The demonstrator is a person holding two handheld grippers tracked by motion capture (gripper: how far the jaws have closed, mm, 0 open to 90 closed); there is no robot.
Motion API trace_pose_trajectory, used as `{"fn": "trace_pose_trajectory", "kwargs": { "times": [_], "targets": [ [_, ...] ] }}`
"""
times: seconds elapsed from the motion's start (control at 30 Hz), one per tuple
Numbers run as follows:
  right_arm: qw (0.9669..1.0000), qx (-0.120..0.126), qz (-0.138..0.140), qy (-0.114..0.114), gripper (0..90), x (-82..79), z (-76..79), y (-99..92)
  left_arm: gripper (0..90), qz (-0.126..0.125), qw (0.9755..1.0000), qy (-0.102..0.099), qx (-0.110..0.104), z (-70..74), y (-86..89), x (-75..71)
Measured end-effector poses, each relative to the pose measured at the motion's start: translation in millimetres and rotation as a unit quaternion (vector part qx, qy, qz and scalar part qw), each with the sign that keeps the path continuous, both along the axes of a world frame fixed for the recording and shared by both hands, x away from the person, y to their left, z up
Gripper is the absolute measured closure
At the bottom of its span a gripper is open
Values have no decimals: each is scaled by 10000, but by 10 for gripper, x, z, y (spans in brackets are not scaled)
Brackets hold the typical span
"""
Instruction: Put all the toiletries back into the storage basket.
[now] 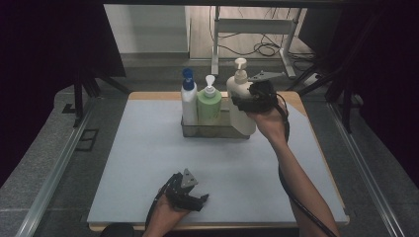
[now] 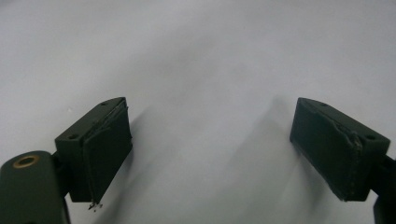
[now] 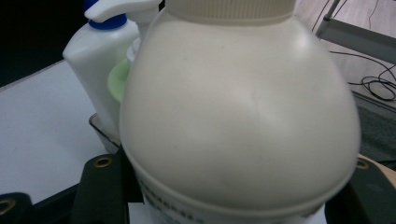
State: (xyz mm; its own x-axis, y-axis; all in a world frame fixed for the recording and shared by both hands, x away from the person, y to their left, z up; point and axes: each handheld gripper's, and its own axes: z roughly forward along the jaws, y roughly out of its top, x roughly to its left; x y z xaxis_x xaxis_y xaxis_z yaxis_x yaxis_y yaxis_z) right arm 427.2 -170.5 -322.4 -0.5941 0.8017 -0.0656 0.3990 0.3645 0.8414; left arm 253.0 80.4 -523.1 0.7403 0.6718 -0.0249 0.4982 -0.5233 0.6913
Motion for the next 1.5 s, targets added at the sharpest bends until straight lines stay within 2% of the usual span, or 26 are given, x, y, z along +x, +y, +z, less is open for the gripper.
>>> {"fn": "trace_pose_trajectory", "kwargs": {
  "times": [0.7, 1.1, 1.5],
  "targets": [
    [9996, -11, -264, -89, 387, 369, -105, 109, 124, -3, 10000, 2, 4, 0, 1, 0],
    [9994, -24, -345, -71, 388, 548, -246, 218, 123, -2, 10000, -5, 6, -1, 1, 0],
    [9992, -12, -401, -21, 388, 712, -412, 228, 124, 14, 10000, 5, -2, -2, 0, -2]
  ]
}}
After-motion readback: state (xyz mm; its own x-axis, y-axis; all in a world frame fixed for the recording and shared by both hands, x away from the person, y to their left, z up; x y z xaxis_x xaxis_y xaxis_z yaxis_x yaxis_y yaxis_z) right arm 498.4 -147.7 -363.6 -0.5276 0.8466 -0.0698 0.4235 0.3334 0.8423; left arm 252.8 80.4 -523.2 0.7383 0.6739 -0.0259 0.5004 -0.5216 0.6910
